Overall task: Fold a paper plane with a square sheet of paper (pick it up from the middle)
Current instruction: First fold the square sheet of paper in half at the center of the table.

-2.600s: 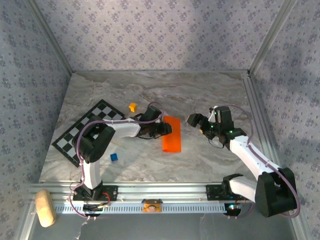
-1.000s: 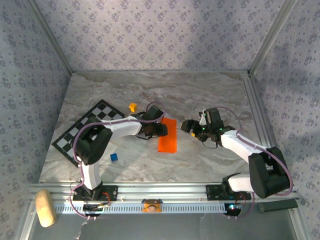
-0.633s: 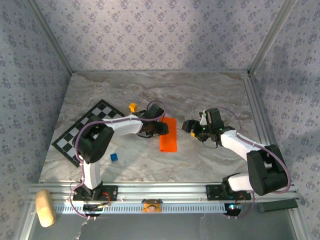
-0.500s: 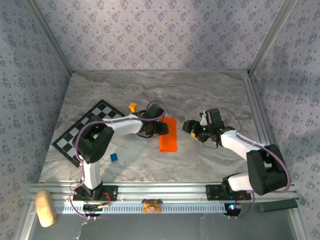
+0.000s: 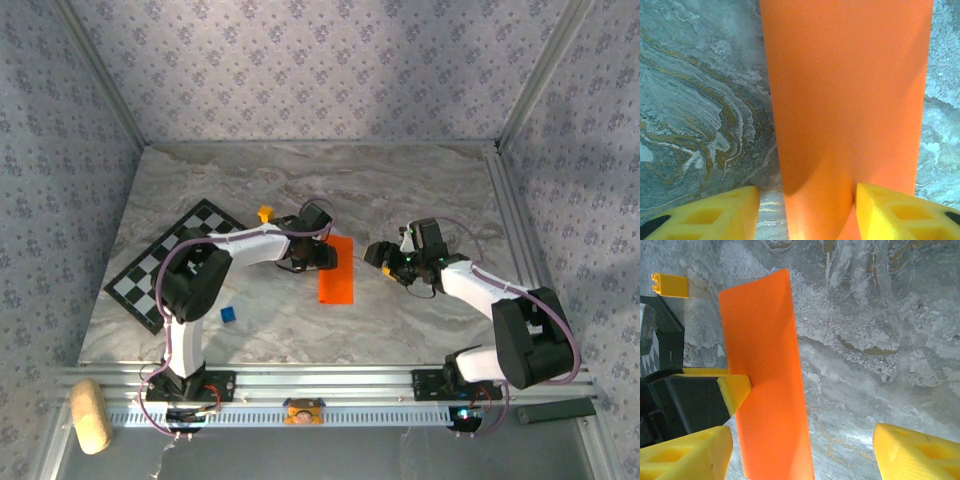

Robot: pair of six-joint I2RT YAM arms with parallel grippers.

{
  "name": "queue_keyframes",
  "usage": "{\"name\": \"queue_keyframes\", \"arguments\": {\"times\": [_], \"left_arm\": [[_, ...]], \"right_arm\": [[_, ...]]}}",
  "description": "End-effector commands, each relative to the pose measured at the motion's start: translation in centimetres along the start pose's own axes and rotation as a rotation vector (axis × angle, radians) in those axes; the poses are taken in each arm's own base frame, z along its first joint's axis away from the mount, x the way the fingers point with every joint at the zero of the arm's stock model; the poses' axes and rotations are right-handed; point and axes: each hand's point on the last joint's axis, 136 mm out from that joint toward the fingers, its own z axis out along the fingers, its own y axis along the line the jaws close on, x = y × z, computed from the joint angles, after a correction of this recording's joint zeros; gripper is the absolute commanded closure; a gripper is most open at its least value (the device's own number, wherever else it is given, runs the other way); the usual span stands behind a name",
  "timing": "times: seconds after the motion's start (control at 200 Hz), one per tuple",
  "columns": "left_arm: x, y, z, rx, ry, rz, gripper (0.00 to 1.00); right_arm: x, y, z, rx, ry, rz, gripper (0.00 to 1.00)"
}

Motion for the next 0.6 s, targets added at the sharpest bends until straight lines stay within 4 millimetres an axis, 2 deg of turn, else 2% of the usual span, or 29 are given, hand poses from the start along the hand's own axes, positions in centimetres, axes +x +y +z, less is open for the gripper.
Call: {"name": "queue_keyframes", "arguments": {"times": [0.0, 0.315, 0.595], "left_arm": [[0.57, 0.14, 1.34, -0.003, 0.039, 0.018, 0.47], [0.53, 0.82, 1.34, -0.054, 0.051, 0.065, 0.47], [0.41, 1.13, 1.9, -0.065, 0.051, 0.031, 0.47]], "right_arm": [[0.39, -0.54, 0.21, 0.007, 0.011, 0.019, 0.24], [0.52, -0.53, 0.25, 0.003, 0.014, 0.019, 0.24], [0.52, -0.51, 0.23, 0.003, 0.014, 0.019, 0.24]]}}
